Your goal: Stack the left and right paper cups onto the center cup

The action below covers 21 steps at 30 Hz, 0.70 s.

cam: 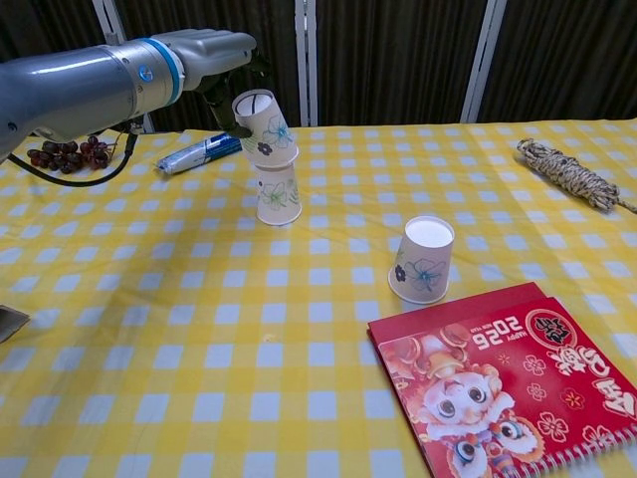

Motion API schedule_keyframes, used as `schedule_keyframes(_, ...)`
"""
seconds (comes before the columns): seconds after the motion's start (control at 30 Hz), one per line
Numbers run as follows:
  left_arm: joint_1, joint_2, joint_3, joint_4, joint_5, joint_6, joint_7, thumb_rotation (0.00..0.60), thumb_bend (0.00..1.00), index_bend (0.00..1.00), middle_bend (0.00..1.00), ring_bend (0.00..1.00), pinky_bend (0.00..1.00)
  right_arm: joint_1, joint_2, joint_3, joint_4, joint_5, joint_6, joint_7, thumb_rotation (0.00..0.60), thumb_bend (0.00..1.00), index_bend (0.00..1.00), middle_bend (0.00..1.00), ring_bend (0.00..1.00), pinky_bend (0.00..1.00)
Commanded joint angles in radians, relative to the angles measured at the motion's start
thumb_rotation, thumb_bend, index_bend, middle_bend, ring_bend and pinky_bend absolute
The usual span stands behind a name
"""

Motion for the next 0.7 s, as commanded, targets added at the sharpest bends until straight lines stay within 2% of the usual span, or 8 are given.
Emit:
schedule_keyframes(0.03, -0.006, -0.002, 0.011, 0.004, -0.001, 0.000, -0.001, 0.600, 0.37, 0.57, 0.22, 0.29, 0.40, 0.000, -0.001, 0.001, 0.001, 0.002, -0.001, -0.001, 0.600, 0.09, 0.00, 0.00, 0.00, 0.00)
schedule_keyframes(0.33, -0.017, -0.007, 0.035, 0.020, 0.000, 0.005, -0.009, 0.600, 0.37, 0.56, 0.20, 0.27, 0.38, -0.001, -0.003, 0.003, 0.001, 0.005, -0.001, -0.009, 0.600, 0.09, 0.00, 0.00, 0.00, 0.00)
schedule_keyframes(0.43, -0.022, -0.012, 0.040, 0.032, -0.007, -0.002, -0.012, 0.600, 0.36, 0.52, 0.13, 0.20, 0.36, -0.002, -0.003, 0.002, -0.001, 0.003, -0.001, -0.009, 0.600, 0.09, 0.00, 0.00, 0.00, 0.00)
schedule_keyframes(0.5, -0.024, -0.015, 0.043, 0.037, -0.012, -0.004, -0.015, 0.600, 0.36, 0.43, 0.05, 0.12, 0.27, -0.002, -0.003, 0.002, -0.001, 0.002, -0.001, -0.008, 0.600, 0.09, 0.00, 0.00, 0.00, 0.00)
schedule_keyframes(0.6, -0.025, -0.017, 0.046, 0.043, -0.013, 0.001, -0.018, 0.600, 0.31, 0.23, 0.00, 0.01, 0.17, -0.002, -0.002, 0.003, 0.001, 0.004, -0.003, -0.005, 0.600, 0.09, 0.00, 0.00, 0.00, 0.00)
schedule_keyframes(0.7, -0.025, -0.012, 0.049, 0.036, -0.021, -0.001, -0.021, 0.600, 0.25, 0.11, 0.00, 0.00, 0.10, -0.002, -0.002, 0.004, 0.002, 0.007, -0.007, -0.004, 0.600, 0.09, 0.00, 0.00, 0.00, 0.00)
